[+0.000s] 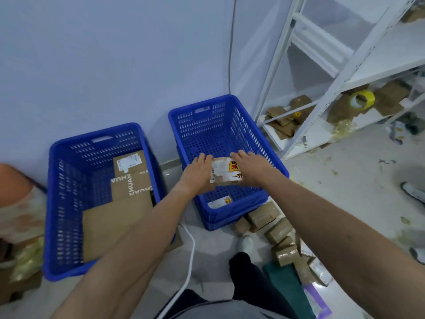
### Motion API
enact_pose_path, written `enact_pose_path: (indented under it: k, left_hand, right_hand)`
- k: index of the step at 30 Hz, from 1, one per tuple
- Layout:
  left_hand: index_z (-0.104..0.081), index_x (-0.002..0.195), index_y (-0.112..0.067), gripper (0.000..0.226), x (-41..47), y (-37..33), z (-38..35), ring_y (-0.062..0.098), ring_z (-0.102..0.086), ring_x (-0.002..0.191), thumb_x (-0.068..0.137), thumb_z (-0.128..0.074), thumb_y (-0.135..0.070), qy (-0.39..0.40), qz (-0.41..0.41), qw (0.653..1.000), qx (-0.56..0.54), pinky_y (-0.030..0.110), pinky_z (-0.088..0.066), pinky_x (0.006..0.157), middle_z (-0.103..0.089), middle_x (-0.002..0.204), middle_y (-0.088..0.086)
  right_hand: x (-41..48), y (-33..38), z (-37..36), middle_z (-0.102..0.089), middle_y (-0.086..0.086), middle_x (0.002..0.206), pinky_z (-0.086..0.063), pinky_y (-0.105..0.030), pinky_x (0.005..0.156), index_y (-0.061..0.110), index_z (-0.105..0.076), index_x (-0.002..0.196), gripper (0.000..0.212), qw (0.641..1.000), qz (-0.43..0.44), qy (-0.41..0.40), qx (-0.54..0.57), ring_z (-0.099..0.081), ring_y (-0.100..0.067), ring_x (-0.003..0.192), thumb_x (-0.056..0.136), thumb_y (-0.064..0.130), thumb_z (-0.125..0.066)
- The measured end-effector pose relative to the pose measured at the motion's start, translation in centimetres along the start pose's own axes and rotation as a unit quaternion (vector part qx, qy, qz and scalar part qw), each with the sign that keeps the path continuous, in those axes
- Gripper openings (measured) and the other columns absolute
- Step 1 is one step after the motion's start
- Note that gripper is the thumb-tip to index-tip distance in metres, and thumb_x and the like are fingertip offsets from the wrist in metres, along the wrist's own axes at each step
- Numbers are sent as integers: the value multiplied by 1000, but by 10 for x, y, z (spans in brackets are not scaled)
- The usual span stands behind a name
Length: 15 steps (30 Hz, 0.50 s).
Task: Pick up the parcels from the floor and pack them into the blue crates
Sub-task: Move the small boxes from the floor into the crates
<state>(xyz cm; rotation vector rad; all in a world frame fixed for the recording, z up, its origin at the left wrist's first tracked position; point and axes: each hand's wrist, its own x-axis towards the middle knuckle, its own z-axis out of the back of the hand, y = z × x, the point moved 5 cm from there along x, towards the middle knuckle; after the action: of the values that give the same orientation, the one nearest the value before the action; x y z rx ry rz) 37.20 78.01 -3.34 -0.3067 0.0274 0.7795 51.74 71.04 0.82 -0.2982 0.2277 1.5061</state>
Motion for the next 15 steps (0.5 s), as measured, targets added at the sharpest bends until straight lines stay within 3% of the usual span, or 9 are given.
enact_pose_path:
  k: [8,15]
  left_hand:
    - [-34,139,-13,94,56,-5,-37,31,-48,119,66,-84,-44,61,80,995,-25,45,-49,96,-43,130,8]
    - [-33,142,-18,94,97,12,-92,27,-48,116,69,-83,-48,117,135,984,-28,43,-48,94,-44,127,5]
  right_hand:
    - [66,-51,-36,-37,-8,139,-47,-46,94,17,-22,149,92,996,69,53,7,-48,-31,119,79,47,-75]
    - [119,-75,-99,-33,-10,142,-47,-49,96,15,-20,150,93,989,113,93,30,-44,-33,122,82,48,-73]
